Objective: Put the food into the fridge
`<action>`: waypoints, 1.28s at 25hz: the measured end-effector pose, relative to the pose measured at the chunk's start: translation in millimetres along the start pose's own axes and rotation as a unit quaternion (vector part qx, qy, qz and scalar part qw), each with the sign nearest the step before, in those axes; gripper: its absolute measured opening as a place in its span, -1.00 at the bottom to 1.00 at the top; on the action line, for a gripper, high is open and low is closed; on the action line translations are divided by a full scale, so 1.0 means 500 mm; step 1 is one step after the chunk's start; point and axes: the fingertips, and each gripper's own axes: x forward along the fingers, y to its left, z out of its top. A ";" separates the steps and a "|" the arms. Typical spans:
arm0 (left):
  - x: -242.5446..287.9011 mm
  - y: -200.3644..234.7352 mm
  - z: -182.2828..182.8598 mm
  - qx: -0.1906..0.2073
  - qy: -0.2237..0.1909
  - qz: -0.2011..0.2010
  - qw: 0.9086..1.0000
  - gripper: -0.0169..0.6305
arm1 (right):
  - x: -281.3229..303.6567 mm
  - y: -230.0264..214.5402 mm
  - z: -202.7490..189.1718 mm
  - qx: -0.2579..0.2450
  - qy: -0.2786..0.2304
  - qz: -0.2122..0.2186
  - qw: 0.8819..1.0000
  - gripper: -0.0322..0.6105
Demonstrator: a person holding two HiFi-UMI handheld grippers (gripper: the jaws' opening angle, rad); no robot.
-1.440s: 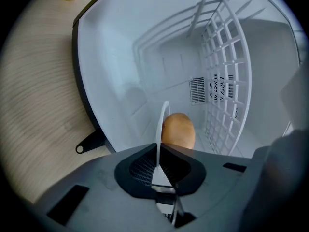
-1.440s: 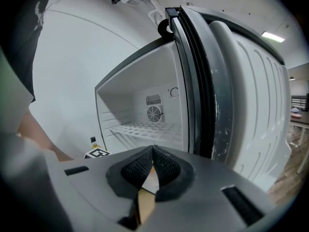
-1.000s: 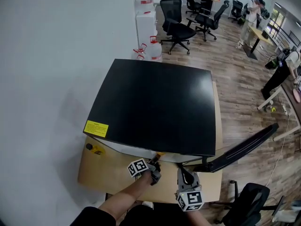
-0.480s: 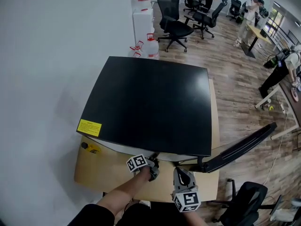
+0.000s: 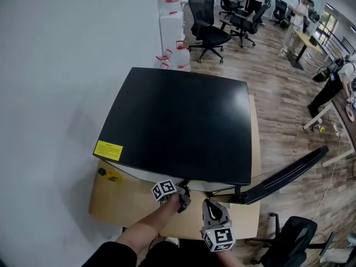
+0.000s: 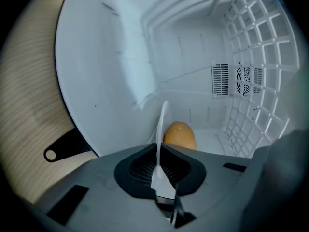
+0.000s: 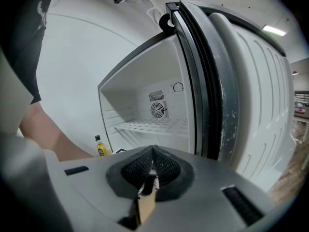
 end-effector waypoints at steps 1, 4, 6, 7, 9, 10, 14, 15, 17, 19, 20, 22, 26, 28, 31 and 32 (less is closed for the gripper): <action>0.002 0.000 0.003 0.000 0.000 0.004 1.000 -0.88 | 0.000 0.004 0.000 0.000 0.000 0.002 1.000 -0.71; 0.007 -0.001 0.008 -0.005 -0.003 0.015 1.000 -0.88 | -0.005 0.014 -0.002 -0.003 0.001 0.004 1.000 -0.71; 0.011 -0.001 0.009 -0.005 -0.006 0.025 1.000 -0.88 | -0.013 0.013 -0.003 -0.004 0.001 0.004 1.000 -0.71; 0.014 -0.001 0.009 0.000 -0.006 0.034 0.999 -0.88 | -0.016 0.011 -0.003 -0.004 0.000 0.003 1.000 -0.71; 0.019 -0.003 0.010 0.012 -0.003 0.052 0.999 -0.88 | -0.021 0.007 -0.002 -0.004 -0.001 0.001 1.000 -0.71; 0.020 -0.004 0.010 0.017 -0.002 0.059 0.998 -0.87 | -0.023 0.006 -0.001 -0.003 -0.001 0.000 1.000 -0.71; 0.023 -0.005 0.016 0.023 -0.008 0.082 0.996 -0.87 | -0.033 0.006 -0.002 -0.002 -0.004 -0.005 1.000 -0.71; 0.024 -0.004 0.018 0.031 -0.010 0.089 0.995 -0.87 | -0.036 0.004 -0.004 -0.002 -0.004 -0.006 1.000 -0.71; 0.025 -0.007 0.021 0.060 -0.013 0.109 0.992 -0.87 | -0.042 0.002 -0.007 -0.001 -0.002 -0.008 1.000 -0.71; 0.023 -0.010 0.025 0.094 -0.012 0.132 0.987 -0.85 | -0.046 0.000 -0.009 0.000 -0.001 -0.009 1.000 -0.71; 0.023 -0.011 0.027 0.111 -0.010 0.141 0.984 -0.83 | -0.047 -0.001 -0.009 0.001 -0.002 -0.010 1.000 -0.71; 0.025 -0.013 0.026 0.141 -0.001 0.153 0.978 -0.79 | -0.049 -0.002 -0.004 0.000 -0.004 -0.013 1.000 -0.71; 0.031 -0.025 0.019 0.224 0.014 0.166 0.960 -0.64 | -0.055 -0.007 -0.008 0.003 -0.005 -0.015 1.000 -0.71; 0.035 -0.034 0.012 0.252 0.017 0.173 0.952 -0.47 | -0.058 -0.011 -0.006 0.002 -0.007 -0.017 1.000 -0.71; 0.037 -0.038 0.008 0.269 0.017 0.183 0.945 -0.40 | -0.062 -0.013 -0.004 0.001 -0.008 -0.018 1.000 -0.71; 0.035 -0.036 0.009 0.277 0.016 0.189 0.942 -0.40 | -0.063 -0.014 -0.005 0.001 -0.008 -0.018 1.000 -0.71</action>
